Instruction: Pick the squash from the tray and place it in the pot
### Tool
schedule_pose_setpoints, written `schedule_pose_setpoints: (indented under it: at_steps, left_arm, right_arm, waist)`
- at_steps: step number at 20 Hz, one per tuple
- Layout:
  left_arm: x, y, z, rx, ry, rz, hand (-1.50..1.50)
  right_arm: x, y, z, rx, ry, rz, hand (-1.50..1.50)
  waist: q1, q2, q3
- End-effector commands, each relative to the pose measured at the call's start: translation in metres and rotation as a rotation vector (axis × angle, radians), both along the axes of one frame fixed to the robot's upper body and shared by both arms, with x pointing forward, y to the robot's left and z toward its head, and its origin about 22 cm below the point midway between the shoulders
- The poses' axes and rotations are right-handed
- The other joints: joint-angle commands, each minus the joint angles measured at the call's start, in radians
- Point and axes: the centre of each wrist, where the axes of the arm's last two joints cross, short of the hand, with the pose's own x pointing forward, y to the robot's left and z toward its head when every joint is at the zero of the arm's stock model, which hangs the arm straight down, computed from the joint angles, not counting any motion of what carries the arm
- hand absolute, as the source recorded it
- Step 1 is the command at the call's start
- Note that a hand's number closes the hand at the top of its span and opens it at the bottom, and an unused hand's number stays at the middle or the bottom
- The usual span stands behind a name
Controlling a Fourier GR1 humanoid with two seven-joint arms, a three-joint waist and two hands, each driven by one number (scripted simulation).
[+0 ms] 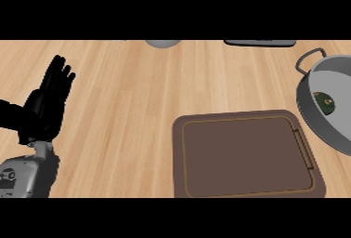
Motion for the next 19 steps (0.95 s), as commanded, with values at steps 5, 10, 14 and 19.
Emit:
schedule_pose_setpoints:
  at_steps: [5,10,14,19]
  left_arm:
    - [-0.001,0.001,0.004,-0.007,0.013,-0.008,0.00]
    - [-0.009,0.009,-0.001,-0.016,0.007,-0.012,0.00]
    - [-0.007,0.008,-0.001,-0.004,0.012,-0.002,0.00]
    - [-0.003,0.011,-0.002,-0.015,0.011,0.003,0.00]
  right_arm:
    - [-0.042,-0.043,0.028,0.097,-0.027,0.072,-1.50]
    - [-0.055,-0.055,0.041,0.085,-0.015,0.069,-1.50]
    - [-0.056,-0.054,0.035,0.075,-0.030,0.060,-1.50]
    - [-0.059,-0.054,0.031,0.077,-0.016,0.057,-1.50]
  waist:
    - [-0.003,0.000,0.004]
    - [0.002,-0.001,0.003]
    - [0.002,0.007,0.008]
    - [0.000,0.009,0.008]
